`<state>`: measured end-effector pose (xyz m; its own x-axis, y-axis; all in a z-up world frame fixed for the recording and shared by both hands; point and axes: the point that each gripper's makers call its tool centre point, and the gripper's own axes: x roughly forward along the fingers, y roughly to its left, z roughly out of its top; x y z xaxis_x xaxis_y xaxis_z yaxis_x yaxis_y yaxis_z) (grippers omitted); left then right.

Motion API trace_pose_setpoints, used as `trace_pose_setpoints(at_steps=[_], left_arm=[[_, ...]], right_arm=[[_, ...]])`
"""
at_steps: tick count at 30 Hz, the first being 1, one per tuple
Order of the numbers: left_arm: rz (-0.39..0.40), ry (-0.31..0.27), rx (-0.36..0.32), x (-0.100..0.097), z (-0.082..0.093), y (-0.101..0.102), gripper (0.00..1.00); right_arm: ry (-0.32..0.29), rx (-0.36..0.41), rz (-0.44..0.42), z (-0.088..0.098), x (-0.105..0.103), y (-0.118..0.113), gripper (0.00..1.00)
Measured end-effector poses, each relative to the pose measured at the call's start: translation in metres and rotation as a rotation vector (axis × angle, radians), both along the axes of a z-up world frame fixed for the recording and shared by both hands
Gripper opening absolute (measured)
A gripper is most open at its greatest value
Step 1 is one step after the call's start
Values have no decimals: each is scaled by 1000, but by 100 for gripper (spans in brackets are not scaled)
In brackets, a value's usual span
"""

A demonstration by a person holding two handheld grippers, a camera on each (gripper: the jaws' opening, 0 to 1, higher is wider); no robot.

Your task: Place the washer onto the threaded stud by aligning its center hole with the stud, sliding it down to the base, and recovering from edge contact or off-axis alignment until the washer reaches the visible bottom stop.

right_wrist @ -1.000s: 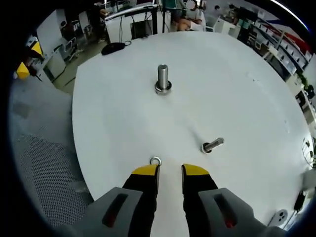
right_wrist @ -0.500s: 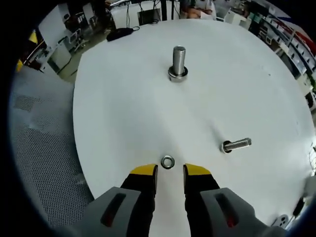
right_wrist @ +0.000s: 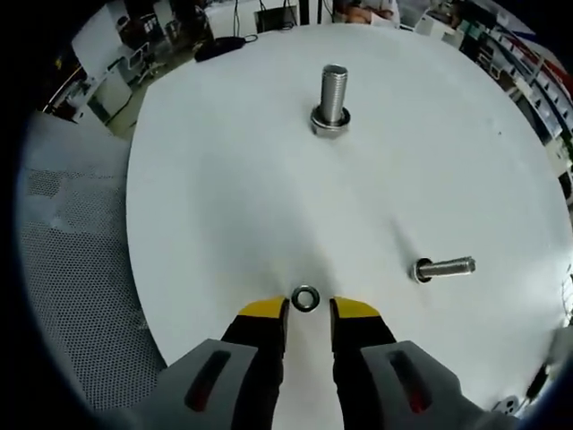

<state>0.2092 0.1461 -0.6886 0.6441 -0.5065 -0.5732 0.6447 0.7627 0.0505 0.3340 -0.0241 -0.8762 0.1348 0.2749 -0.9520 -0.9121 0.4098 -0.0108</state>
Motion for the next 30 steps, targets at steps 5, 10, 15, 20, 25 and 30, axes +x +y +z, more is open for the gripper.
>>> trace_pose_setpoints(at_steps=[5, 10, 15, 20, 25, 30], left_arm=[[2, 1, 4, 0, -1, 0, 17], [3, -3, 2, 0, 0, 1, 17], [-2, 0, 3, -1, 0, -1, 17], [-4, 0, 13, -1, -1, -1, 17], [-2, -2, 16, 0, -1, 0, 17], [-8, -2, 17, -1, -1, -1, 17]], right_arm=[[-6, -18, 67, 1, -2, 2, 20], [-1, -42, 120, 0, -2, 5, 19], [4, -93, 160, -1, -2, 8, 16], [12, -146, 183, -2, -3, 9, 15], [30, -214, 203, -3, -2, 9, 15], [44, -274, 194, -3, -3, 9, 15]])
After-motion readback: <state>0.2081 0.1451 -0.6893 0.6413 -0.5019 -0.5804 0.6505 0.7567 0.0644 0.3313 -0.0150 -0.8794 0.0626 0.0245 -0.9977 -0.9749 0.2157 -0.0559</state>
